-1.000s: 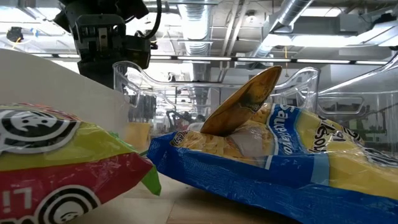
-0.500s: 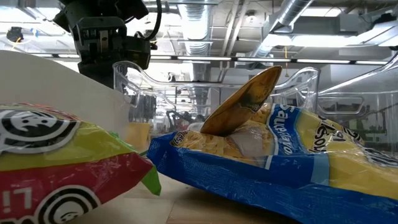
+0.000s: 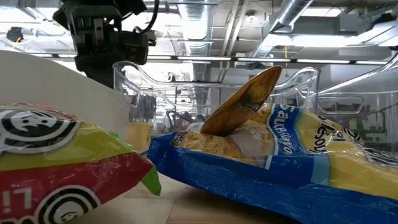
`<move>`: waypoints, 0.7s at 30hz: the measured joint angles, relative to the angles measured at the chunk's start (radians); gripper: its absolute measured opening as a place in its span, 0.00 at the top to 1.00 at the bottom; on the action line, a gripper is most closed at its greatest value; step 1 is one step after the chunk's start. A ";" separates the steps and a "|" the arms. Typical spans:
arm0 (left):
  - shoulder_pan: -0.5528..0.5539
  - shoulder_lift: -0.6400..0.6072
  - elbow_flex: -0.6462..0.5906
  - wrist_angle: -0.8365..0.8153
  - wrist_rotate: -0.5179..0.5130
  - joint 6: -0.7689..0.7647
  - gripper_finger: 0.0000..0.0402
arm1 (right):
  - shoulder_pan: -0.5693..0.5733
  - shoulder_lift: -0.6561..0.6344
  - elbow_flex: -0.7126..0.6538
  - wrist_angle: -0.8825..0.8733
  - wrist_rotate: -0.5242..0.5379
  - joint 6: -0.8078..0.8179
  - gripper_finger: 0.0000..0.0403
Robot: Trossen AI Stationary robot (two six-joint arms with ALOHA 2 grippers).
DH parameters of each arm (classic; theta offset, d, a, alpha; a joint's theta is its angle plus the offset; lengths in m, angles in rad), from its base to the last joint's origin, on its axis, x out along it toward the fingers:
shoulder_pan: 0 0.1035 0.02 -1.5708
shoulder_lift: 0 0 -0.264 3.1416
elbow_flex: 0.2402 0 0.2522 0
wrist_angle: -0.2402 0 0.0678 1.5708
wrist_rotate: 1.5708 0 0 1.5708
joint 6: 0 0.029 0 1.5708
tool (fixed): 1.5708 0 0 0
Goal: Pick & Place Food Item
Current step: Adjust the bins, then put the white seasoning bottle into the right transparent bin
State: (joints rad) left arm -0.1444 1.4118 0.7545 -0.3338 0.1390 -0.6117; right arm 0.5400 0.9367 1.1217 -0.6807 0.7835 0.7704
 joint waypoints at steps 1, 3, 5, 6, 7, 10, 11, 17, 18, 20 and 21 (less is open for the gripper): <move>0.000 -0.007 0.000 0.003 0.000 0.000 1.00 | 0.000 0.000 0.000 0.000 0.000 0.000 0.48; 0.000 -0.026 0.000 -0.021 -0.001 0.000 1.00 | 0.000 0.000 0.000 0.000 0.000 0.000 0.48; 0.002 -0.048 0.000 -0.049 -0.001 0.001 1.00 | 0.000 0.000 0.000 0.000 0.000 0.000 0.48; 0.002 -0.062 0.000 -0.067 0.000 0.002 1.00 | 0.000 0.000 0.000 0.000 0.000 0.000 0.48; 0.002 -0.081 0.000 -0.085 0.000 0.002 1.00 | 0.000 0.000 0.000 0.000 0.000 0.000 0.48; 0.003 -0.148 0.000 -0.105 0.000 0.003 1.00 | 0.000 0.000 0.000 0.000 0.000 0.000 0.48; 0.003 -0.180 -0.001 -0.105 -0.002 0.002 1.00 | 0.000 0.000 0.000 0.000 0.000 0.000 0.48; 0.004 -0.383 -0.001 0.062 -0.105 0.006 1.00 | 0.000 0.000 0.000 0.005 0.000 -0.001 0.48; 0.007 -0.417 -0.001 0.103 -0.133 0.013 1.00 | 0.000 0.000 0.000 0.006 0.000 -0.001 0.48; 0.008 -0.480 -0.001 0.187 -0.189 0.049 1.00 | 0.000 0.000 0.000 0.006 -0.001 -0.001 0.48; 0.009 -0.510 0.000 0.232 -0.221 0.070 1.00 | 0.000 0.000 0.000 0.007 -0.001 -0.001 0.48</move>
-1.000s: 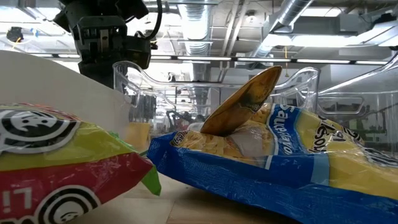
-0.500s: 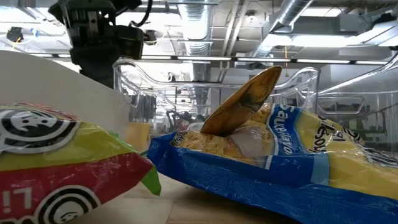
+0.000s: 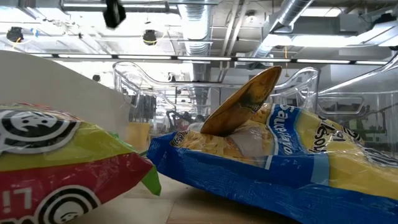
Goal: Pick & Place Food Item
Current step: Put the white seasoning bottle into the right transparent bin
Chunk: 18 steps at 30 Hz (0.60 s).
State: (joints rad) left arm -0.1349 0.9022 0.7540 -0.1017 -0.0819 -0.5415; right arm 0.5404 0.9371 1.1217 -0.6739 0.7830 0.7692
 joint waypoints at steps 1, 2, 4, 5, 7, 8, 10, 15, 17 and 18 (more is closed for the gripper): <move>0.000 -0.029 0.000 0.034 -0.031 0.030 1.00 | 0.000 0.000 0.000 0.000 0.000 0.000 0.48; 0.000 -0.055 0.000 0.076 -0.059 0.060 1.00 | 0.000 0.000 0.000 0.000 0.000 0.000 0.48; 0.000 -0.103 0.002 0.123 -0.109 0.117 1.00 | 0.000 0.000 0.000 0.000 0.000 0.000 0.48; 0.000 -0.124 0.002 0.137 -0.131 0.143 1.00 | 0.000 0.000 0.000 0.000 0.000 0.000 0.48; 0.000 -0.156 0.002 0.147 -0.176 0.174 1.00 | 0.000 0.000 0.000 0.000 0.000 0.000 0.48; 0.000 -0.169 0.002 0.141 -0.195 0.176 1.00 | 0.000 0.000 0.000 0.000 0.000 0.000 0.48; 0.000 -0.186 0.002 0.139 -0.219 0.179 0.99 | 0.000 0.000 0.000 0.000 0.000 0.001 0.48; 0.000 -0.193 0.001 0.131 -0.235 0.179 0.97 | 0.000 0.000 0.000 0.000 0.000 0.001 0.48; 0.000 -0.188 0.001 0.129 -0.235 0.179 0.95 | 0.000 0.000 0.000 0.001 0.000 0.001 0.48; 0.000 -0.184 0.001 0.128 -0.235 0.179 0.94 | 0.000 0.000 0.000 0.001 0.000 0.001 0.48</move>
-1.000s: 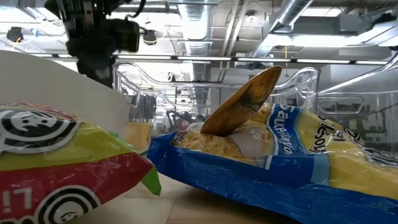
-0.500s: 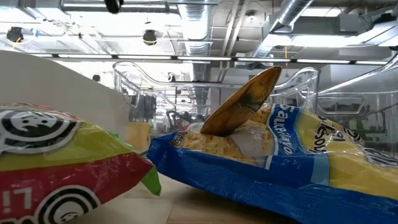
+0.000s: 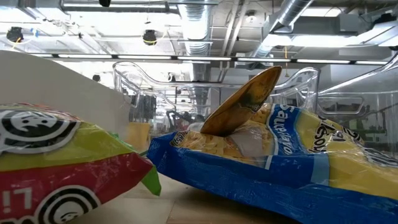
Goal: Pick & Place Food Item
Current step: Put the white seasoning bottle into the right transparent bin
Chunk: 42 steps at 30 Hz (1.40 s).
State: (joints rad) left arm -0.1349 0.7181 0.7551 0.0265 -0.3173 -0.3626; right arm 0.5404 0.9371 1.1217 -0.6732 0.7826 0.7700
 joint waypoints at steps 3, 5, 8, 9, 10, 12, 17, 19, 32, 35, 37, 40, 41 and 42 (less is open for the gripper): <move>0.000 0.009 -0.001 -0.007 0.000 0.000 0.92 | 0.000 0.000 0.000 0.000 0.000 0.000 0.48; 0.000 0.012 -0.001 -0.005 0.000 0.000 0.90 | 0.000 0.000 0.000 0.000 0.000 0.000 0.48; 0.000 0.012 -0.001 -0.006 -0.001 0.000 0.87 | 0.000 0.000 0.000 0.000 -0.001 0.000 0.48; 0.000 0.012 -0.001 -0.006 -0.001 0.000 0.86 | 0.000 0.000 0.000 0.000 -0.001 0.000 0.48; 0.000 0.012 -0.001 -0.007 -0.002 0.000 0.85 | 0.000 0.000 0.000 0.000 -0.001 0.000 0.48; 0.000 0.012 -0.001 -0.008 -0.009 0.000 0.83 | 0.000 0.000 0.000 0.000 -0.001 0.000 0.48; 0.000 0.012 -0.001 -0.008 -0.009 0.000 0.80 | 0.000 0.000 0.000 0.000 -0.001 0.000 0.48; 0.000 0.012 -0.001 -0.008 -0.009 0.000 0.79 | 0.000 0.000 0.000 0.000 -0.001 0.000 0.48; -0.032 0.013 0.000 -0.143 0.289 -0.154 0.79 | 0.000 0.000 0.000 0.000 -0.008 -0.001 0.48; -0.105 0.027 0.000 -0.277 0.475 -0.348 0.79 | 0.000 0.000 0.000 -0.001 -0.019 -0.001 0.48; -0.183 0.038 0.000 -0.364 0.594 -0.482 0.79 | 0.000 0.000 0.000 0.000 -0.019 0.000 0.48; -0.338 0.045 -0.001 -0.492 0.701 -0.659 0.79 | 0.000 0.000 0.000 -0.001 -0.020 0.000 0.48; -0.392 0.045 -0.001 -0.515 0.712 -0.705 0.79 | 0.000 0.000 0.000 -0.001 -0.020 -0.001 0.48; -0.444 0.044 -0.001 -0.536 0.716 -0.750 0.79 | 0.000 0.000 0.000 -0.002 -0.020 -0.001 0.48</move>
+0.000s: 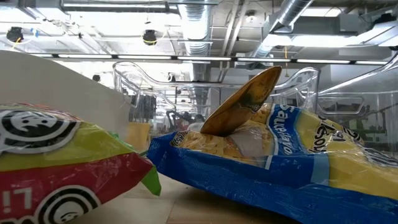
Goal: Pick & Place Food Item
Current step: Put the white seasoning bottle into the right transparent bin
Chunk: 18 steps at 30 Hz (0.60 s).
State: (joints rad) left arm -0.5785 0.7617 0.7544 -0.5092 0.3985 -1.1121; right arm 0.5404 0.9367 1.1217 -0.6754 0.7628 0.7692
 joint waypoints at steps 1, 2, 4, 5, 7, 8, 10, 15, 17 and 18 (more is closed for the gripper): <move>-0.046 0.000 0.000 -0.021 -0.001 -0.039 0.79 | 0.000 0.000 0.000 0.000 0.000 0.000 0.48; -0.090 0.000 0.000 -0.041 -0.008 -0.078 0.79 | 0.000 0.000 0.000 0.000 0.000 0.000 0.48; -0.175 0.003 0.000 -0.061 -0.058 -0.155 0.79 | 0.000 0.000 0.000 0.000 0.000 0.001 0.48; -0.212 0.009 0.000 -0.070 -0.096 -0.195 0.79 | 0.000 0.000 0.000 0.000 0.000 0.001 0.48; -0.275 0.028 0.000 -0.080 -0.173 -0.283 0.79 | 0.000 0.000 0.000 0.000 0.000 0.001 0.48; -0.300 0.042 0.000 -0.088 -0.200 -0.337 0.79 | 0.000 0.000 0.000 0.000 0.000 0.001 0.48; -0.330 0.078 0.000 -0.103 -0.224 -0.464 0.79 | 0.000 0.000 0.000 0.000 0.000 0.002 0.48; -0.365 0.200 0.000 -0.109 -0.226 -0.778 0.79 | 0.000 0.000 0.000 -0.002 0.000 0.006 0.48; -0.380 0.252 0.000 -0.093 -0.219 -0.860 0.79 | 0.000 0.000 0.000 -0.002 0.000 0.007 0.48; -0.385 0.279 0.000 -0.076 -0.208 -0.890 0.79 | 0.000 0.000 0.000 -0.002 0.000 0.007 0.48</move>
State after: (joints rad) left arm -0.9639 1.0404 0.7544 -0.5848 0.1907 -2.0024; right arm 0.5404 0.9368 1.1217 -0.6769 0.7629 0.7761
